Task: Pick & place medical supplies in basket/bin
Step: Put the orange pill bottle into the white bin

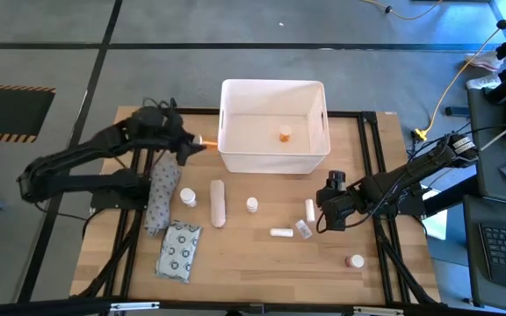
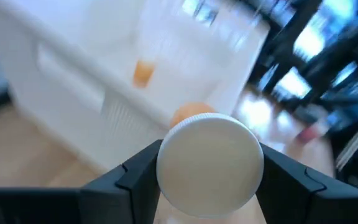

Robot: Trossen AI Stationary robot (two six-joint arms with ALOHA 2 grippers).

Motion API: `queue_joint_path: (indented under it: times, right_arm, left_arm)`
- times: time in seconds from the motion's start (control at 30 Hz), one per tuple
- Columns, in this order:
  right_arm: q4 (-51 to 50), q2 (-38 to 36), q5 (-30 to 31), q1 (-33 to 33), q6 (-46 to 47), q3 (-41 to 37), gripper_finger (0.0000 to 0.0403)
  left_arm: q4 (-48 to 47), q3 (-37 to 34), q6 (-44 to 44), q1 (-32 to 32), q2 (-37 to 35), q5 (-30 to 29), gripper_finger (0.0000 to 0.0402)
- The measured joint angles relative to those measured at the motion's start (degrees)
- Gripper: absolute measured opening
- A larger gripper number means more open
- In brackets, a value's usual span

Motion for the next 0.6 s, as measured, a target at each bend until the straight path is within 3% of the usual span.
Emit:
queue_joint_path:
  times: [0.27, 0.47, 0.6]
  right_arm:
    - [0.15, 0.0, 0.02, 0.0, -1.23, 0.0, 0.0313]
    - [0.59, 0.0, 0.02, 0.0, -1.49, 0.0, 0.0313]
    - [0.69, 0.0, 0.02, 0.0, -1.49, 0.0, 0.0313]
  left_arm:
    - [12.69, 0.59, 4.28, 0.0, 0.96, 2.5, 0.0211]
    - [11.65, 7.98, 8.76, 0.0, 10.59, 2.49, 0.0211]
    - [7.4, 16.82, 13.48, 0.0, 19.53, 2.46, 0.0212]
